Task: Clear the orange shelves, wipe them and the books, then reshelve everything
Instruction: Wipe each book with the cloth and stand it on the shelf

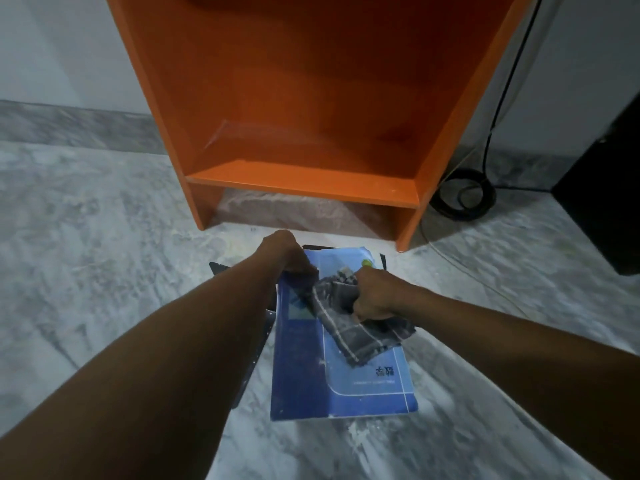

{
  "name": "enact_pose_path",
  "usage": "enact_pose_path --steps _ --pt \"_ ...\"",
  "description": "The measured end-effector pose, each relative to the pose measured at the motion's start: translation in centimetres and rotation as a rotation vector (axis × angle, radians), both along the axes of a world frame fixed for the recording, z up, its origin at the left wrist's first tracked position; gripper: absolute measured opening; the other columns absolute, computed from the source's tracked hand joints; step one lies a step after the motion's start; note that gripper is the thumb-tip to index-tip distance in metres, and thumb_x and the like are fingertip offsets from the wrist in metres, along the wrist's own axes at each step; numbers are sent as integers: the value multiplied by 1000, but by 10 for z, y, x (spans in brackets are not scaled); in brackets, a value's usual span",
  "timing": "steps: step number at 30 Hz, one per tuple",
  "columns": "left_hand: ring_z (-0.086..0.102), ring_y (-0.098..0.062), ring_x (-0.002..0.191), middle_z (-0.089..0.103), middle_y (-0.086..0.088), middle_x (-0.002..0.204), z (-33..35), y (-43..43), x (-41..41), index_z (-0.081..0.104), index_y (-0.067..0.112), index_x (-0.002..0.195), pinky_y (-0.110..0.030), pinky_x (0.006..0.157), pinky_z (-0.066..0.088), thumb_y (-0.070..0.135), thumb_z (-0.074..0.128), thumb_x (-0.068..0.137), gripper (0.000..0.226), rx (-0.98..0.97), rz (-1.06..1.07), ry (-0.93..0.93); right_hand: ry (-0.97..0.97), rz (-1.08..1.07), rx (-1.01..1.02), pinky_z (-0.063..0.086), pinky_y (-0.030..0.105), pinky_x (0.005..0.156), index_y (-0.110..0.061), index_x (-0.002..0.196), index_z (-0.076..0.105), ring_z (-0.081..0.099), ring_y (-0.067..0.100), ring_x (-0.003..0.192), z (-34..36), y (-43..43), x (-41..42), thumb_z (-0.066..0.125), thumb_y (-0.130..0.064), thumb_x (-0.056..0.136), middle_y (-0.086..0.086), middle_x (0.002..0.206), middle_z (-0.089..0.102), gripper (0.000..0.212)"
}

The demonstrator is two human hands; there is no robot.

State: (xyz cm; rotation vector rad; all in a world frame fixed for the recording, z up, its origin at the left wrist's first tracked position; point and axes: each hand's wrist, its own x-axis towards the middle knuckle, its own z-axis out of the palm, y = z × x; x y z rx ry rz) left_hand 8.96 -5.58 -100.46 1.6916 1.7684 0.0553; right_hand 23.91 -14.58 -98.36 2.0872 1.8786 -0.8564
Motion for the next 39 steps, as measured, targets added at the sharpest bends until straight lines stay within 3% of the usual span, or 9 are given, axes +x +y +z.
enact_pose_path --steps 5,8,15,19,27,30,33,37,39 --pt "67 -23 78 69 -13 87 -1 3 2 66 -5 95 -35 66 59 13 87 72 36 -194 256 -524 44 -9 -19 51 45 90 5 123 57 60 36 110 -2 5 5 66 -16 87 24 123 61 42" --pt "69 -29 86 71 -21 107 -6 -8 7 70 -9 105 -35 78 58 11 80 76 37 -276 273 -767 69 -54 6 52 38 83 2 123 52 60 32 105 -6 -1 11 67 -18 86 19 118 61 44" --pt "67 -26 77 69 -18 97 18 -13 8 67 0 102 -35 71 58 17 65 92 20 -284 219 -892 225 -110 70 53 39 78 -4 119 53 59 28 96 8 -18 19 60 -14 87 16 110 62 35" --pt "65 -23 78 71 -10 89 50 -8 4 69 6 88 -40 89 53 21 67 91 16 -197 214 -977 407 -146 93 53 39 60 -5 104 57 58 26 77 47 -27 38 60 -5 82 13 89 61 22" --pt "73 -32 88 74 -16 104 112 -7 -7 69 6 105 -45 73 58 30 57 98 28 -116 169 -1133 206 -16 765 45 29 60 -18 95 65 62 19 82 186 -6 44 55 -1 81 0 84 65 24" --pt "74 -32 82 75 -14 97 125 -6 -8 70 11 102 -46 67 60 29 55 98 23 -87 189 -1204 73 147 1060 43 30 71 -19 116 65 64 29 97 214 10 36 57 2 76 6 98 68 46" --pt "74 -26 70 74 -13 92 141 -2 -13 69 10 97 -40 61 61 29 60 96 21 21 222 -1189 -155 213 1175 33 50 110 -24 148 36 32 39 140 198 29 32 60 11 79 19 153 33 82" --pt "73 -30 88 74 -15 103 159 4 -24 70 10 99 -48 80 59 38 67 90 30 54 252 -1181 -37 240 1098 -3 50 119 -34 153 12 -3 30 149 116 13 26 50 5 92 10 162 -4 82" --pt "72 -31 96 74 -14 108 165 5 -27 69 8 105 -48 81 59 41 64 92 36 62 243 -1206 -41 509 973 -7 46 116 -37 153 10 -9 25 148 55 -22 35 42 -13 101 3 161 -10 65"
